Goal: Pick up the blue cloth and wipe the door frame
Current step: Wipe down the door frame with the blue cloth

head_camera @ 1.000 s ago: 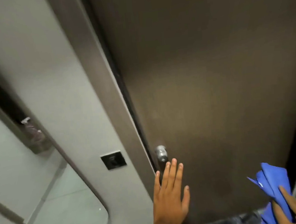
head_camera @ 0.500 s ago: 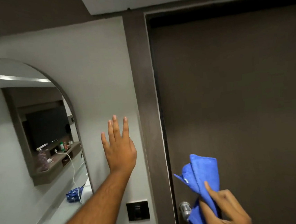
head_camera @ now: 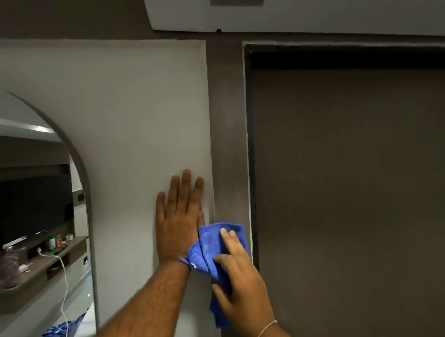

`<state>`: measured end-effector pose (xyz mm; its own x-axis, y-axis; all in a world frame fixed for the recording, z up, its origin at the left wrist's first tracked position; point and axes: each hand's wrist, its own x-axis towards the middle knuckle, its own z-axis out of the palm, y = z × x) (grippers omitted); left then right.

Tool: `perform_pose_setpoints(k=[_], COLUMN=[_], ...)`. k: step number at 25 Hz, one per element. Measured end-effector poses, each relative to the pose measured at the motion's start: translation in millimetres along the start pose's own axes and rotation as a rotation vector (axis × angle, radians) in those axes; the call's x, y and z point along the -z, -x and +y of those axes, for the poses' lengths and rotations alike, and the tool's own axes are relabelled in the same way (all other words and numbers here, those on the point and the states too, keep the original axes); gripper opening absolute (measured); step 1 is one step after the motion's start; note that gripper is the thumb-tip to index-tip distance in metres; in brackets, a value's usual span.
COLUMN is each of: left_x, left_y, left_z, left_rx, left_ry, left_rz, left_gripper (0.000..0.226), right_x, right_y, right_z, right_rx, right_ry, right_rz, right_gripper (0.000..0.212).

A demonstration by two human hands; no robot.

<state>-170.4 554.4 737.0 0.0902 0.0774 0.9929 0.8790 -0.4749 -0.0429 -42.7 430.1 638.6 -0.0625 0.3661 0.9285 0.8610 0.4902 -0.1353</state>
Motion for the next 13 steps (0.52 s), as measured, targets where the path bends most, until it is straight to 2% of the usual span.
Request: perform_pose_setpoints(k=[2, 3, 4, 8, 13], left_x=[-3, -3, -4, -4, 0], left_y=[1, 2, 3, 4, 5], left_z=[-4, -5, -6, -3, -3], left_rx=[-0.030, -0.041, -0.048, -0.050, -0.046], left_ry=[-0.026, -0.045, -0.059, 0.020, 0.024], left_rz=[0.000, 0.003, -0.002, 0.000, 0.010], left_gripper=[0.070, 0.070, 0.070, 0.077, 0.076], right_x=[-16, -21, -24, -5, 55], right_y=[1, -3, -9, -86, -239], right_z=[8, 10, 10, 9, 6], right_rx=[0.039, 0.029, 0.029, 0.008, 0.037], right_ry=[0.245, 0.322, 0.364, 0.420, 0.378], right_rz=[-0.085, -0.094, -0.072, 0.102, 0.156], right_gripper=[0.096, 0.114, 0.119, 0.101, 0.085])
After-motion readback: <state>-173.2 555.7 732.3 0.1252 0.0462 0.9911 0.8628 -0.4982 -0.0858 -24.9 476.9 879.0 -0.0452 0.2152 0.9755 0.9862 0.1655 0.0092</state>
